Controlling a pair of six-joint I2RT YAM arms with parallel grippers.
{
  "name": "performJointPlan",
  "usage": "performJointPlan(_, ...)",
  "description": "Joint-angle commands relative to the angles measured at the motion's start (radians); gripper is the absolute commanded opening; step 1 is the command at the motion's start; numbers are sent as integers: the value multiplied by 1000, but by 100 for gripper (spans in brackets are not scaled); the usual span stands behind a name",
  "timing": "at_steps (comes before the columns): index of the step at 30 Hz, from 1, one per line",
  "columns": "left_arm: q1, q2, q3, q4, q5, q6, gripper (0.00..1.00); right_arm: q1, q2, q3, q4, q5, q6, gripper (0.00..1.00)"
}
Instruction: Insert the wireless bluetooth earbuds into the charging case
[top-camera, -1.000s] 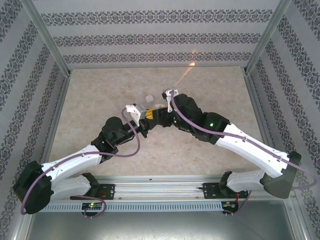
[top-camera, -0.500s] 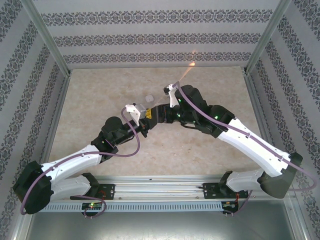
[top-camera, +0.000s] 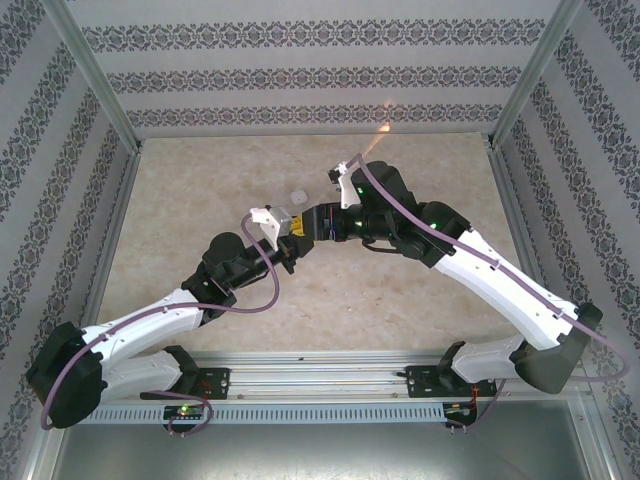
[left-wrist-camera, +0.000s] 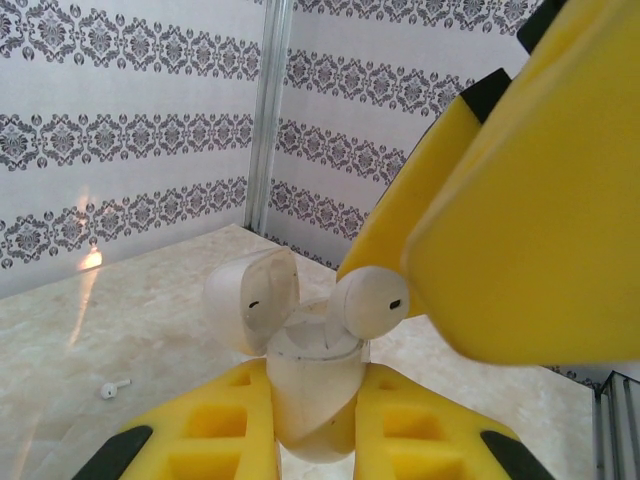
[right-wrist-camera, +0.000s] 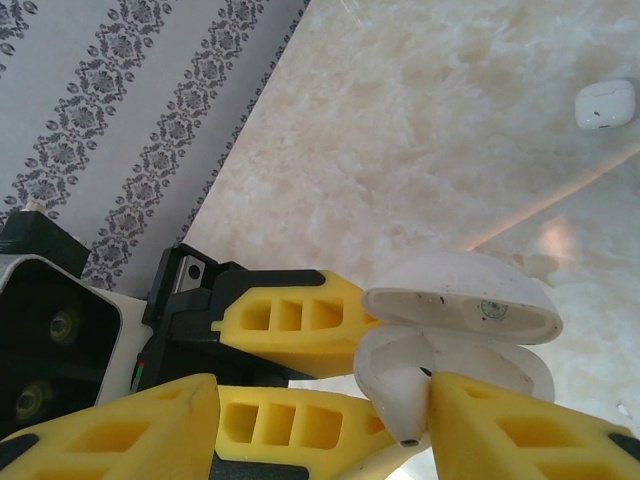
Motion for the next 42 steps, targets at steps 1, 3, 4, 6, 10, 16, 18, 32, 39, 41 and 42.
performJointPlan(1, -5, -14, 35, 64, 24, -19, 0, 0, 26, 33, -11, -77, 28, 56)
performJointPlan(3, -5, -17, 34, 64, 25, -19, 0, 2, 33, 40, -13, -83, 34, 56)
performJointPlan(4, -5, -18, 33, 64, 24, -19, 0, 1, 36, 43, -16, -84, 34, 56)
performJointPlan(6, -5, -20, 33, 62, 25, -17, 0, 1, 37, 48, -20, -85, 35, 56)
performJointPlan(10, -6, -23, 32, 55, 28, -14, 0, -1, 36, 55, -22, -80, 43, 56)
performJointPlan(16, -5, -29, 29, 53, 28, -14, 0, 0, 36, 80, -46, -77, 45, 56)
performJointPlan(18, -6, -31, 28, 54, 27, -14, 0, -1, 34, 82, -53, -76, 46, 56)
performJointPlan(32, -5, -22, 29, 51, 29, -17, 0, 0, 25, 74, -42, -103, 69, 53)
performJointPlan(39, -5, -2, 29, 67, 33, -21, 0, -1, 27, 76, -45, -92, 64, 53)
performJointPlan(41, -5, 0, 28, 72, 36, -24, 0, -2, 30, 77, -45, -95, 66, 53)
performJointPlan(42, -5, 1, 29, 72, 38, -25, 0, 0, 31, 77, -44, -96, 66, 53)
